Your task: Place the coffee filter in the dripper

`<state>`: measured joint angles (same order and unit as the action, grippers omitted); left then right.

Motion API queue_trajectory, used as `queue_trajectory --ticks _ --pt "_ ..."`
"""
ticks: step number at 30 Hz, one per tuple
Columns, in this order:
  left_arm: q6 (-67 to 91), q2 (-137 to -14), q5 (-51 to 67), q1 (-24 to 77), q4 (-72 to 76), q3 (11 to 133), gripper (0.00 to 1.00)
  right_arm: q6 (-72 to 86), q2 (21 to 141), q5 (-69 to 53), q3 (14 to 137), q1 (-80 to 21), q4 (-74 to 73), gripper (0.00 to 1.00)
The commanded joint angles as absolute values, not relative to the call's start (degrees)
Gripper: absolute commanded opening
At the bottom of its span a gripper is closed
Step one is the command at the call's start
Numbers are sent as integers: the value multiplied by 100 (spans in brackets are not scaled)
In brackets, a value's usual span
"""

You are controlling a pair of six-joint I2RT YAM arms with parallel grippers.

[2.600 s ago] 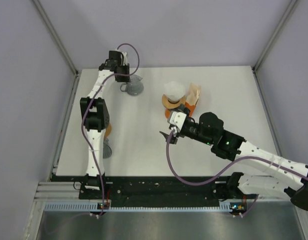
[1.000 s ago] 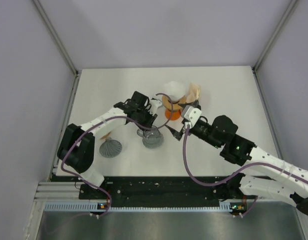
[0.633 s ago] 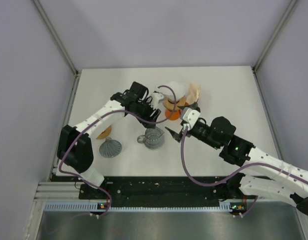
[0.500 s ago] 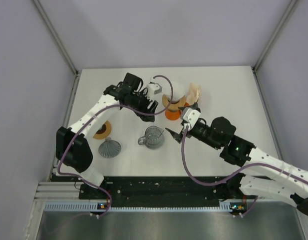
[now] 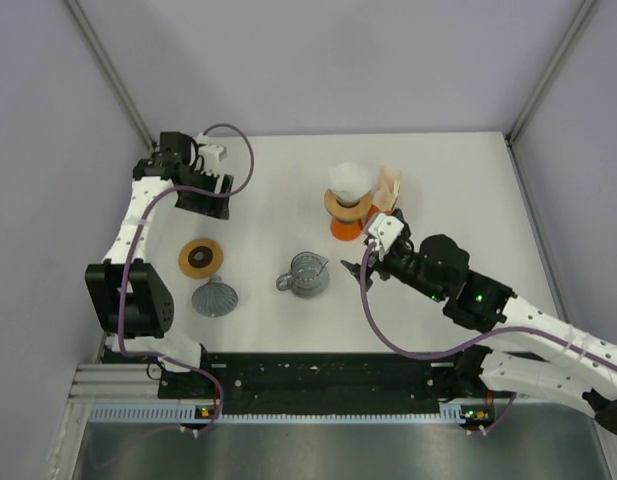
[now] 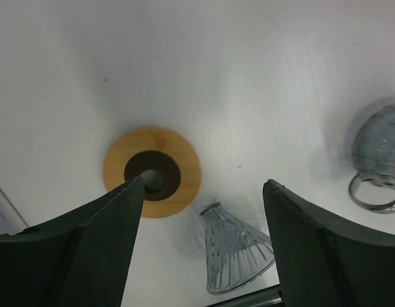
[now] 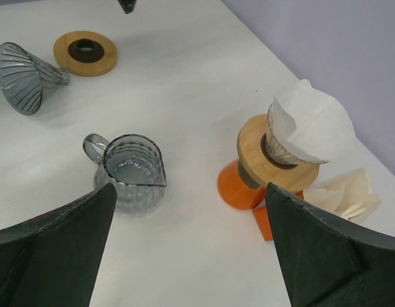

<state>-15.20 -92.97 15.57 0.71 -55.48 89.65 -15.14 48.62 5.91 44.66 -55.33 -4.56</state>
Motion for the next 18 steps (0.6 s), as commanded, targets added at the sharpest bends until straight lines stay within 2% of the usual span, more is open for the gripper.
queue_trajectory --ticks 1,5,18 --pt "-1670 -9298 222 -395 -5345 8474 76 -1406 4685 510 4500 -5300 -527 99" --pt "-1705 -9597 -675 -492 -5020 7991 49 -1459 4676 308 4395 -5045 -519 99" --pt "-1942 -10151 -949 -492 -3947 7198 45 -1441 4965 176 4526 -4852 -536 99"
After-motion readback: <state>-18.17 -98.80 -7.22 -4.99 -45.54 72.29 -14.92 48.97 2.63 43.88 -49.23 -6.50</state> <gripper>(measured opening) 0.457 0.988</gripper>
